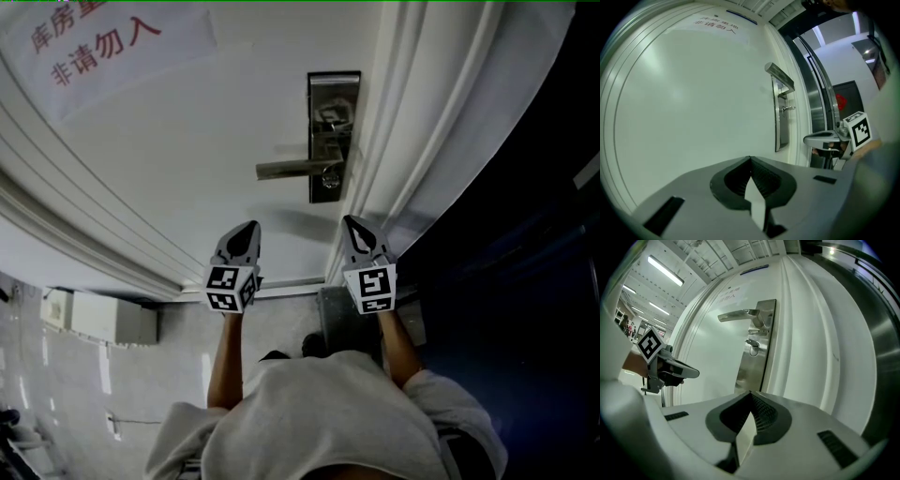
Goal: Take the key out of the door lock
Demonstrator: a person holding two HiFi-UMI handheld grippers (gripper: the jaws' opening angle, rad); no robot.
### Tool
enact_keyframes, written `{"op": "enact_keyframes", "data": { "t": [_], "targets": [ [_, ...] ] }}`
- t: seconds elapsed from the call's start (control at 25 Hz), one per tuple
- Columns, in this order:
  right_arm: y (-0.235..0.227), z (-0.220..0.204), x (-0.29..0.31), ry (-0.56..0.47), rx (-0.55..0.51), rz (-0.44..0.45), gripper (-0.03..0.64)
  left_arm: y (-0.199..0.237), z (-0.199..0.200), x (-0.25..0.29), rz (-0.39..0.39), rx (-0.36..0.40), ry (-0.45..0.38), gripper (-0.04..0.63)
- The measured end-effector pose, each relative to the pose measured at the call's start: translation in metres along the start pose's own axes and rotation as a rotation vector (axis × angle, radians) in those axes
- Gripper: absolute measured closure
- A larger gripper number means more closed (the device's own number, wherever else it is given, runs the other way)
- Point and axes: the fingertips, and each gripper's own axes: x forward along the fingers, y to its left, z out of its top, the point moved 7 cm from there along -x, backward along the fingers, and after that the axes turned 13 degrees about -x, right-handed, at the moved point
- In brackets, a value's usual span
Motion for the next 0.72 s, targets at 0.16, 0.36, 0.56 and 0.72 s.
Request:
{"op": "enact_keyframes", "data": {
  "t": [0.16, 0.36, 0.56, 0.72],
  "targets": [
    [0.003, 0.003, 0.002, 0.008, -0.003, -0.013, 0.594, 0.004, 0.007, 0.000, -0.025, 0.013, -0.008, 0.578],
    [0.012, 0.014, 0.002, 0.023, -0.033, -0.038, 0.594, 0.015, 0.015, -0.003, -0.061, 0.022, -0.009, 0.578],
    [0.018, 0.025, 0.000, 0.036, -0.064, -0.070, 0.594, 0.024, 0.017, -0.007, -0.091, 0.021, -0.003, 0.578],
    [0.019, 0.039, -0.002, 0.034, -0.107, -0.087, 0.594, 0.028, 0.017, -0.012, -0.120, 0.026, -0.002, 0.578]
  ]
}}
